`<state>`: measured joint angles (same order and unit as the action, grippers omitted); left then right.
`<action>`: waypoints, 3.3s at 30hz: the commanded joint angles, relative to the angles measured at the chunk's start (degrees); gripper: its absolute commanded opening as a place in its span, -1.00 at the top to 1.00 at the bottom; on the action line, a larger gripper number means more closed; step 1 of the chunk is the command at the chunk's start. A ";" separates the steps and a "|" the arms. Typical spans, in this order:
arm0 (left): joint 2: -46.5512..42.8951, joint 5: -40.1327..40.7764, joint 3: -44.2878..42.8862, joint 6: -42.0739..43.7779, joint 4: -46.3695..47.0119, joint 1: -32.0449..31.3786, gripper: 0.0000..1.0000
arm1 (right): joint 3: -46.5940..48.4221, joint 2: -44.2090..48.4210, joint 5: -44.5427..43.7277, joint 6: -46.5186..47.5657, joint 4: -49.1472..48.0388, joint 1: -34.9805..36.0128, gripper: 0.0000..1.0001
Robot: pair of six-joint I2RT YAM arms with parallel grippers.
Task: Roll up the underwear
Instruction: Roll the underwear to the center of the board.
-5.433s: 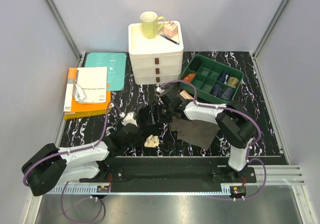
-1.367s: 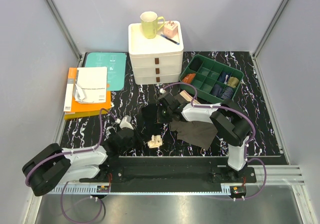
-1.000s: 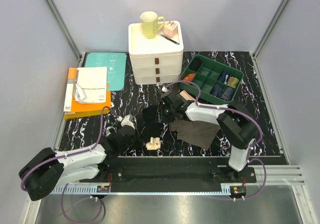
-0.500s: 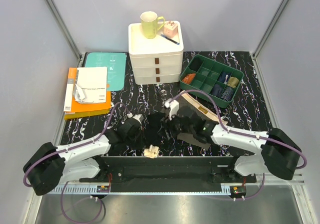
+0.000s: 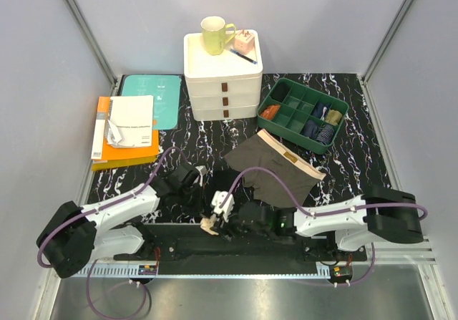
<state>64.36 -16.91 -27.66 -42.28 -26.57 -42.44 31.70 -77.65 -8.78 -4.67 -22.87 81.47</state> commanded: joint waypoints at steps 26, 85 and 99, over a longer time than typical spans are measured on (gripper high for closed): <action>0.68 -3.92 -3.28 3.52 -3.58 2.71 1.00 | 8.28 -17.80 -2.12 9.94 -12.29 5.89 -0.25; -12.32 -6.12 -2.66 5.02 -4.90 23.18 -0.37 | 14.35 -20.35 5.59 -6.22 2.04 -5.00 1.00; -24.18 -0.67 1.98 1.77 4.05 24.95 -0.30 | 12.94 -21.57 34.51 -27.30 -4.28 -23.01 1.00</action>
<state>43.68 -18.46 -28.42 -38.09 -30.52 -17.19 45.58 -99.37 15.44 -22.65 -22.46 62.52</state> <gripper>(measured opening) 0.658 0.014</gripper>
